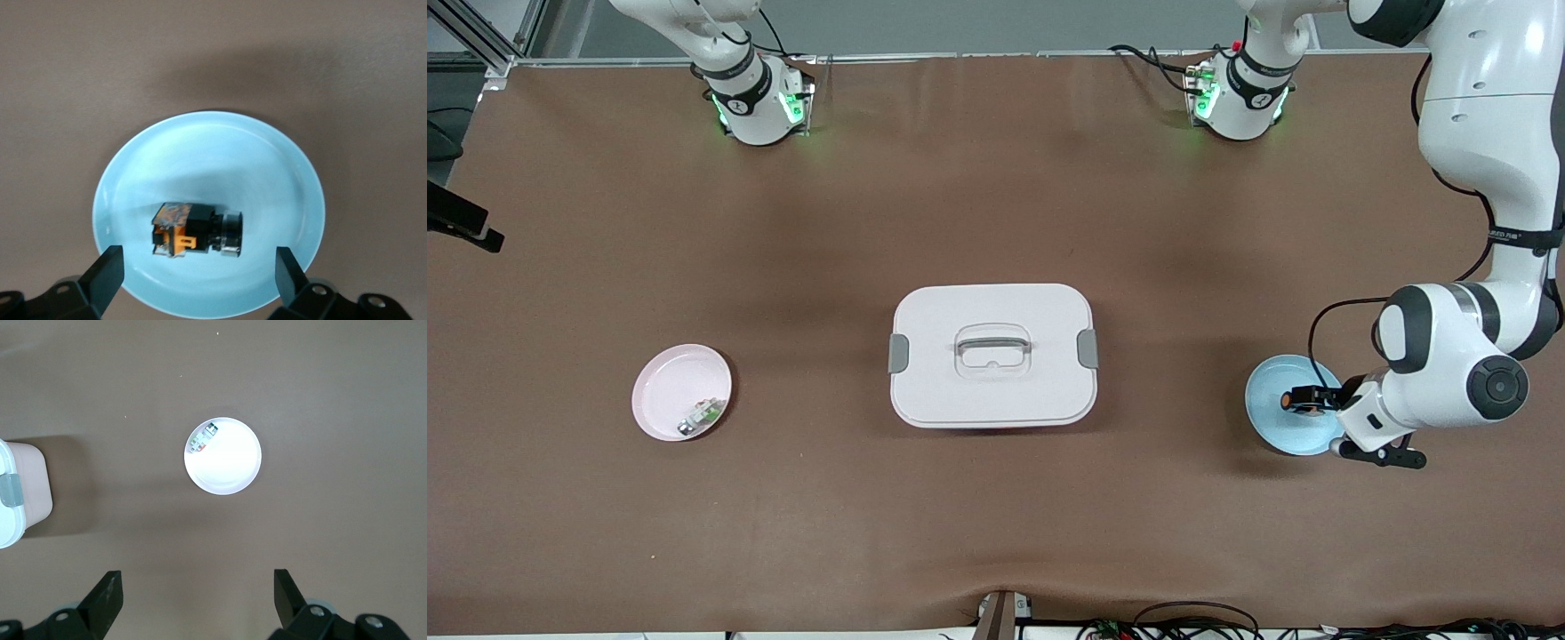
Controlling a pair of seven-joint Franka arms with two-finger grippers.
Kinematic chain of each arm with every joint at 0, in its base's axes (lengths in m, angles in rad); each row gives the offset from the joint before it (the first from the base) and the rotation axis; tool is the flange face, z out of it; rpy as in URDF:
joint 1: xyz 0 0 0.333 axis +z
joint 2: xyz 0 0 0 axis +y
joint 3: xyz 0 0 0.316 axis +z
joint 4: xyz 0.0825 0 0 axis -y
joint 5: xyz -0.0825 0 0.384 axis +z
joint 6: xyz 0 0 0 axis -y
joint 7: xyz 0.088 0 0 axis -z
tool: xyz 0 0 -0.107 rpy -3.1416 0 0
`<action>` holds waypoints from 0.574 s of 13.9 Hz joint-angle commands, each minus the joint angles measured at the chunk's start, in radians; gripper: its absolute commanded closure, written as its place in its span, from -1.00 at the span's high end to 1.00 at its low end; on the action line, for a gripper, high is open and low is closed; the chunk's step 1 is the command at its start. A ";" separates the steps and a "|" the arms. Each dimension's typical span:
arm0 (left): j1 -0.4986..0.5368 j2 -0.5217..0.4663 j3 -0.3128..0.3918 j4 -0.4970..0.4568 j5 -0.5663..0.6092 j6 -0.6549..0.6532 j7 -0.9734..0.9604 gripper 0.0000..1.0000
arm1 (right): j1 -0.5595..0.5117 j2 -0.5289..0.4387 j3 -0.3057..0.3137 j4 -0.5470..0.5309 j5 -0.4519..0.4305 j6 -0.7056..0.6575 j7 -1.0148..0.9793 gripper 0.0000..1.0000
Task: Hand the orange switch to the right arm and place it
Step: 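Close the left gripper on the black-orange switch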
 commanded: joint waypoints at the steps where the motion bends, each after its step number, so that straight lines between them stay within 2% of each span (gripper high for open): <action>1: 0.013 0.015 -0.018 0.005 -0.023 0.016 0.018 1.00 | -0.021 -0.004 0.014 -0.002 0.013 0.005 0.012 1.00; 8: 0.025 0.033 -0.018 -0.015 -0.004 0.029 0.019 1.00 | -0.024 -0.004 0.014 -0.002 0.013 0.005 0.012 1.00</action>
